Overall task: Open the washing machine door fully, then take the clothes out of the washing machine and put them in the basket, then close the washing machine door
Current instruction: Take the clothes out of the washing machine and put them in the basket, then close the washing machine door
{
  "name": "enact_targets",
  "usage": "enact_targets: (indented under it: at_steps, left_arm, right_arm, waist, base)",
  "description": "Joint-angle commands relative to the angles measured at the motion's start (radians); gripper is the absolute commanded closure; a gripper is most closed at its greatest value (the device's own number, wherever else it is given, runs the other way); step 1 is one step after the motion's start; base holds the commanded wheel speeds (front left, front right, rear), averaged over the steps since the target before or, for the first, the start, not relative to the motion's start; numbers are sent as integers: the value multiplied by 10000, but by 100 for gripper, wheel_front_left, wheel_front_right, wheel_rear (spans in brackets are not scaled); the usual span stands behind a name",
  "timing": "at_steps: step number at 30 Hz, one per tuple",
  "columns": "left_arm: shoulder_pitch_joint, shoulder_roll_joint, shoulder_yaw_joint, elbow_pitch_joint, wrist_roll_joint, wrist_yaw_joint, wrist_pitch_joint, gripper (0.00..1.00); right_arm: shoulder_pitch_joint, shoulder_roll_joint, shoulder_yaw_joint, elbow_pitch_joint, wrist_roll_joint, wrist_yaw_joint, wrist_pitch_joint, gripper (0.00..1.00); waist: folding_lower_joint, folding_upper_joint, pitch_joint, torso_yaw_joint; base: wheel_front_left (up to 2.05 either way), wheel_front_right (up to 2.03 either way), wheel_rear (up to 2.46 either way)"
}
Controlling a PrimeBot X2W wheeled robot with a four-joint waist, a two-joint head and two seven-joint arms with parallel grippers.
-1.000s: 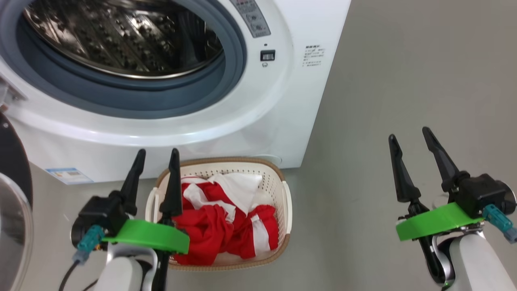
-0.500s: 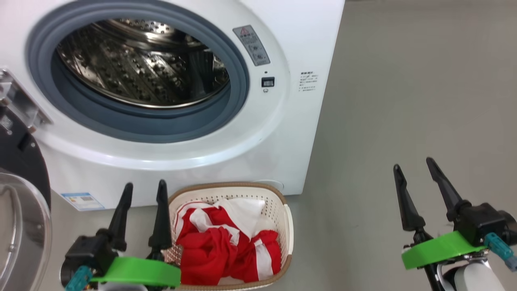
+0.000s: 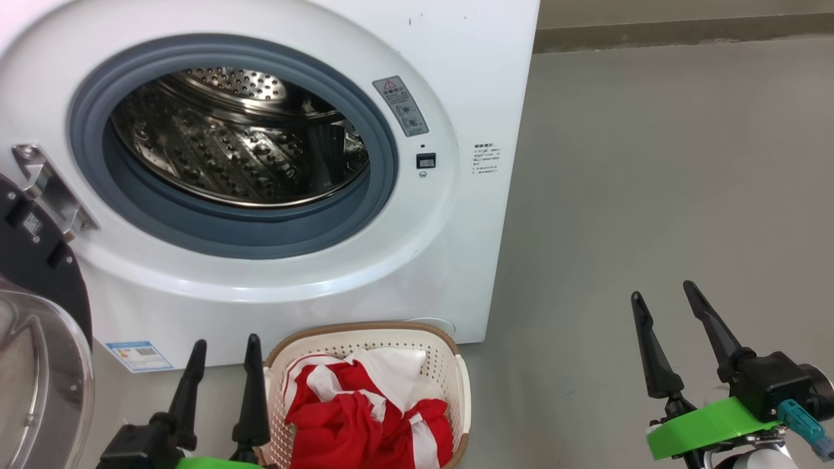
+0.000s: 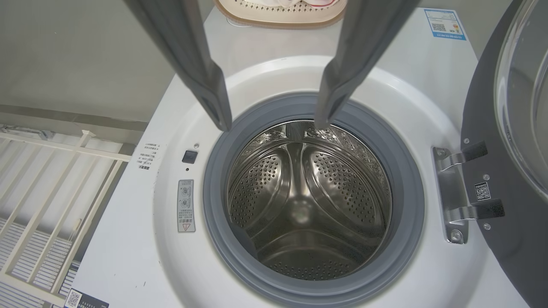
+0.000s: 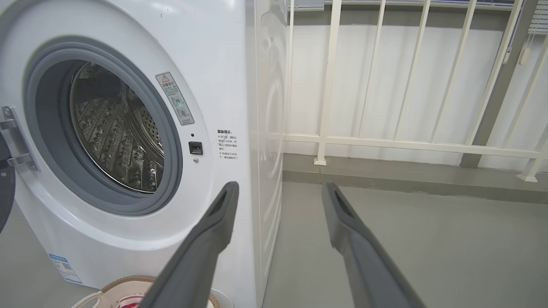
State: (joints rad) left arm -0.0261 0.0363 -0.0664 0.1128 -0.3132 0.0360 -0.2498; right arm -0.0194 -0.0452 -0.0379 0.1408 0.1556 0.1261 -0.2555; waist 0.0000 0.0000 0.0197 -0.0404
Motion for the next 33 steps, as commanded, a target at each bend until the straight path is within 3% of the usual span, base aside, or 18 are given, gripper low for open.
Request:
enact_targets:
  at_steps: [1, 15, 20, 33]
  left_arm:
    - [-92, 139, 384, -295, 127, 58, -120, 0]
    - [-111, 139, 435, -331, 221, 77, -120, 0]
    - [-117, 139, 475, -269, 308, 273, -120, 0]
    - [-147, 139, 369, -320, 197, 205, -120, 0]
  right_arm:
    - [-42, -51, 220, -327, -153, 46, -63, 0]
    - [-8, -51, 220, -417, -50, 46, -63, 0]
    - [-22, -51, 201, -409, -40, 46, -63, 0]
    - [-57, -51, 187, -365, -6, 46, -63, 0]
  waist:
    - [0, 0, -5, -18]
    - [0, 0, 134, 10]
    - [0, 0, 154, 29]
    - [0, 0, 224, 58]
  base:
    - [0, 0, 0]
    - [0, 0, 0]
    - [-27, 27, 0]
    - [-139, 139, 0]
